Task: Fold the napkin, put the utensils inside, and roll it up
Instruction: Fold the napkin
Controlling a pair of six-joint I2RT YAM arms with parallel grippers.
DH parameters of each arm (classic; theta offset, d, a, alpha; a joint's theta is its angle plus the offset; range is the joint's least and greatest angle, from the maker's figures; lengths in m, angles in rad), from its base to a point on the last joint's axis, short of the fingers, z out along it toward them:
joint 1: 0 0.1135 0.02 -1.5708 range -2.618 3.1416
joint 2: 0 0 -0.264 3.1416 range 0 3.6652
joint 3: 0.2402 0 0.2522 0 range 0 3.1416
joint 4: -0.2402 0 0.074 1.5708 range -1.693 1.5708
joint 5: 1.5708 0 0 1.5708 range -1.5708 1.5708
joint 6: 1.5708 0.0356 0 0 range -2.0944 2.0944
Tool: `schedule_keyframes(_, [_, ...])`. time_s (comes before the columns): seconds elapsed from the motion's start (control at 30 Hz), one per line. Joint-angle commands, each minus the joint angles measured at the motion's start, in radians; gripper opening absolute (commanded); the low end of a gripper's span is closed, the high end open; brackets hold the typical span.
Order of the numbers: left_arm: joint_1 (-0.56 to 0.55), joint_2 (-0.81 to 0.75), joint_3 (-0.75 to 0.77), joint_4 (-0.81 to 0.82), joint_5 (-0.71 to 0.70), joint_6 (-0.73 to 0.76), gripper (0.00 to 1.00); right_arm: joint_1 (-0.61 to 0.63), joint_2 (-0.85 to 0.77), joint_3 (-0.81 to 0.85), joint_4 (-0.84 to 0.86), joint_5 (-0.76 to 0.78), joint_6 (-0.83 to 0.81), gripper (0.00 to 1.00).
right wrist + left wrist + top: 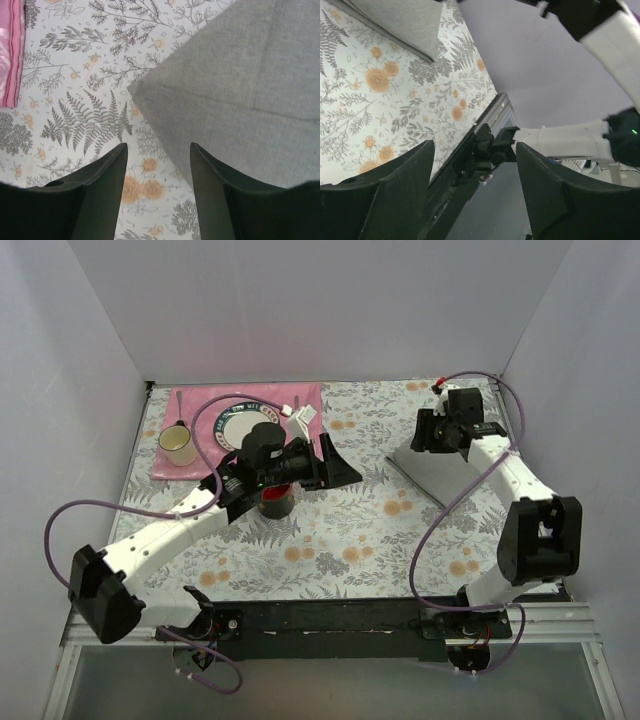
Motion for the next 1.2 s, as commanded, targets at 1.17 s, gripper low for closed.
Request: schedule_keyframes(1.17, [-0.091,0.577,0.295,0.058,-0.139,0.133,0.44,-0.188,0.137,-0.085,0.133,-0.177,-0.008,0.27])
